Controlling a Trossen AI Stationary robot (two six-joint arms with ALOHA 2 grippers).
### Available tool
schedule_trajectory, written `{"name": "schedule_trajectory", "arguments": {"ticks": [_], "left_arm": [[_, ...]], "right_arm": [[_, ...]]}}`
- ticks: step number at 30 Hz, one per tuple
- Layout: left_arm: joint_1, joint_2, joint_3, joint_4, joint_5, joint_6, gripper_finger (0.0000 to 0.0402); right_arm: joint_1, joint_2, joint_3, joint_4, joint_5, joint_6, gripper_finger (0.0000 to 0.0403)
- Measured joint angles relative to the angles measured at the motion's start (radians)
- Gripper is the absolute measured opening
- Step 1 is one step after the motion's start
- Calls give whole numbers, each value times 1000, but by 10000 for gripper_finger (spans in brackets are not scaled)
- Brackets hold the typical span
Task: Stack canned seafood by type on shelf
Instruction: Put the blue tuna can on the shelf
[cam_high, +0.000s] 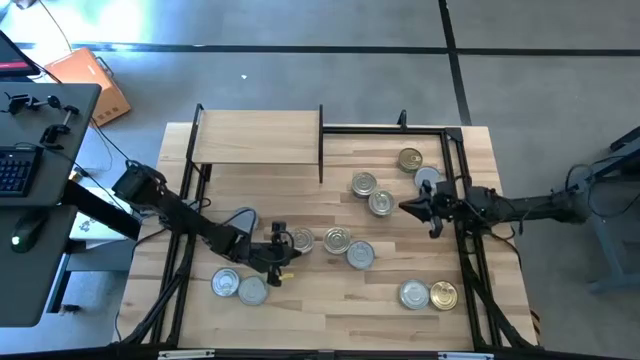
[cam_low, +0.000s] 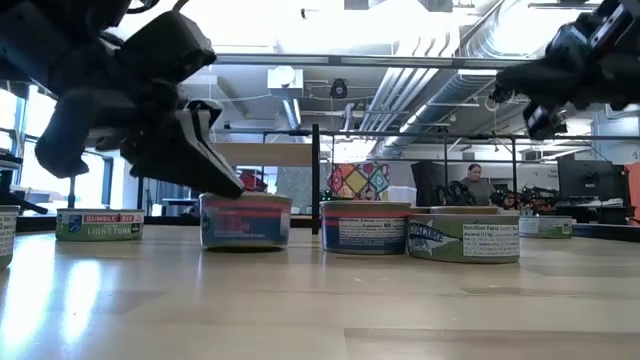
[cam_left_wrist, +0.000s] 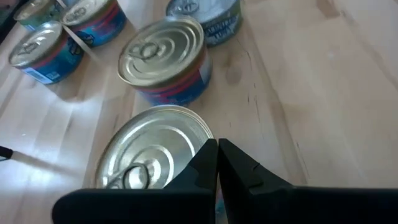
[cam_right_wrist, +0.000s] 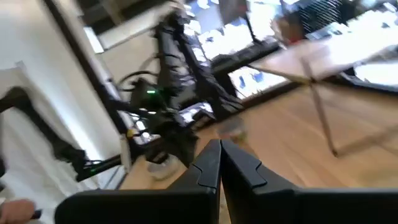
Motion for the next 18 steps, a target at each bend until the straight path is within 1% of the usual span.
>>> {"name": "schedule_trajectory", "arguments": {"ticks": [4, 5, 7, 10, 13, 16, 18], "left_arm": [[0, -18, 0, -3, 0, 0, 0], [0, -20, 0, -3, 0, -1, 0], [0, -26, 0, -5, 0, -1, 0], [0, -30, 0, -7, 0, -1, 0], [0, -30, 0, -7, 0, -2, 0], [0, -30, 0, -21, -4, -14, 0], [0, -30, 0, -21, -4, -26, 0]], "right_arm": [[81, 282, 0, 334, 36, -95, 3], [97, 356, 1, 396, 55, -105, 3], [122, 510, 24, 449, 81, -122, 3], [147, 732, 118, 486, 98, -166, 3], [162, 943, 250, 474, 96, -291, 3], [171, 1104, 408, 414, 90, -420, 10], [171, 1188, 515, 319, 90, -468, 26]]}}
